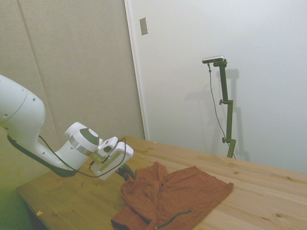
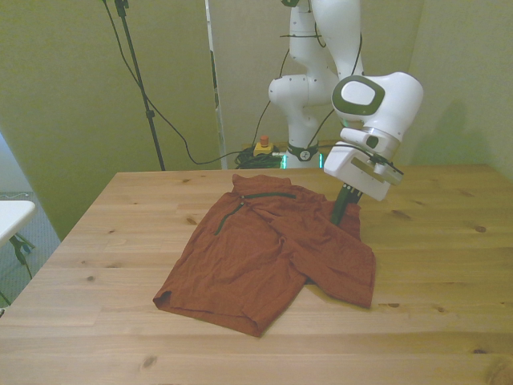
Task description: Fold the shorts
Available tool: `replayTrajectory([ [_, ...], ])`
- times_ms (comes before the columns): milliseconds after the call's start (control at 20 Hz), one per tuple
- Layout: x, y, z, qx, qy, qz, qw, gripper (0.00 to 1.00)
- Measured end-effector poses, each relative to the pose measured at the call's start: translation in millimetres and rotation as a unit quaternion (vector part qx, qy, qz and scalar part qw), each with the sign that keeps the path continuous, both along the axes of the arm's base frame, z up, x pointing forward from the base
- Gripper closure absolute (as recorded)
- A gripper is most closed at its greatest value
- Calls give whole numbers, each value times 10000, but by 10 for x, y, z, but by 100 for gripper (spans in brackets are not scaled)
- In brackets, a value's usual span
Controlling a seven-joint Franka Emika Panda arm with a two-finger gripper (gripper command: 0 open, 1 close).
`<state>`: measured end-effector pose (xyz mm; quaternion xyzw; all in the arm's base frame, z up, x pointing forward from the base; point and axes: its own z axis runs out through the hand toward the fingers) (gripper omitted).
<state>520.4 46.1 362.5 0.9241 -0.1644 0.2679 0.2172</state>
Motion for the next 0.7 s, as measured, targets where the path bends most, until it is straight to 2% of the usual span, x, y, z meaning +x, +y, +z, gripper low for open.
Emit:
replayTrajectory([
  [400,383,-1007,650,265,-319,-702,9967,100],
  [700,552,-1460,866,358,-463,-967,9936,100],
])
